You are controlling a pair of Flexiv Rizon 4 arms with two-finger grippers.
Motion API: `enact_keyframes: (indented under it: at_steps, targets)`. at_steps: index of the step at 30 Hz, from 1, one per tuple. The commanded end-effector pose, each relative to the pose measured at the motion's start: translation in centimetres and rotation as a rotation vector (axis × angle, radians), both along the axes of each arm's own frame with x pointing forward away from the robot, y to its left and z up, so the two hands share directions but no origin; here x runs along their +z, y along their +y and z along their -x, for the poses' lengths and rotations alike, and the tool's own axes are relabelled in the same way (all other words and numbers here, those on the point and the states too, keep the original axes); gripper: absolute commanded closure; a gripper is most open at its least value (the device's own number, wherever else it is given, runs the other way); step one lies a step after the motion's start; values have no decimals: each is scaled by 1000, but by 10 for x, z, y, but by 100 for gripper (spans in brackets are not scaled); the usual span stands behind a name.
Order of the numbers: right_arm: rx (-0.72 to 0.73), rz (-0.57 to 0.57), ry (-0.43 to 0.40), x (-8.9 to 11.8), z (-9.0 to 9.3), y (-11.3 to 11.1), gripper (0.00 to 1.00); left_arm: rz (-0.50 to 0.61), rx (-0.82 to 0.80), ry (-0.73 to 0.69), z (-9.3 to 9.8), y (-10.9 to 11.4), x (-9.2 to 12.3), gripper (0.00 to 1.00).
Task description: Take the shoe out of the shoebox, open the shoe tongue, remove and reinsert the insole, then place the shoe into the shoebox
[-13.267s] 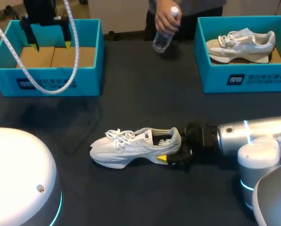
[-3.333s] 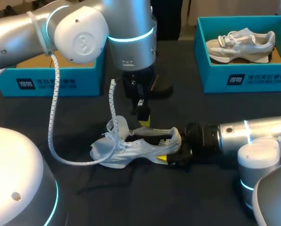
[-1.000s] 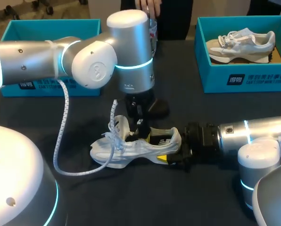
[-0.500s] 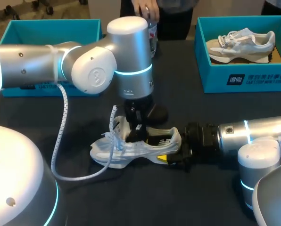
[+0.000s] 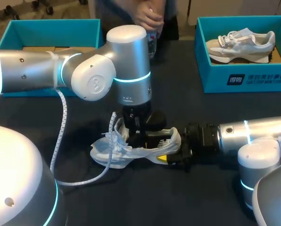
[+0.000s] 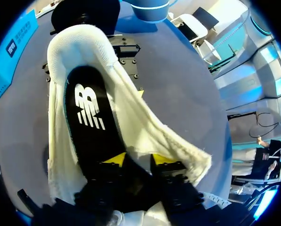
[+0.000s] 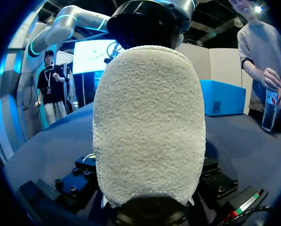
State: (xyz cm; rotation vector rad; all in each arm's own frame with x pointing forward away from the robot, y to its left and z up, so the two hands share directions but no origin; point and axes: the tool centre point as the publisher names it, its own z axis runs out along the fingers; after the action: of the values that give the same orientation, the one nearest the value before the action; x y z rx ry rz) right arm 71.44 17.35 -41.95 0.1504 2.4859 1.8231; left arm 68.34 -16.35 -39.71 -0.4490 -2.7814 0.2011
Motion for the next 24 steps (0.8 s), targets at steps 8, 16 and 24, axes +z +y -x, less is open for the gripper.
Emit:
enact_keyframes:
  at_steps: [8,16,24]
  targets:
    - [0,4,0,1,-1,0,100,-1,21,-139,-3,0,-19,53]
    - [0,4,0,1,-1,0,100,-13,79,-284,-18,-2,-34,64]
    - [0,4,0,1,-1,0,100,-21,130,-344,-36,-5,-40,100]
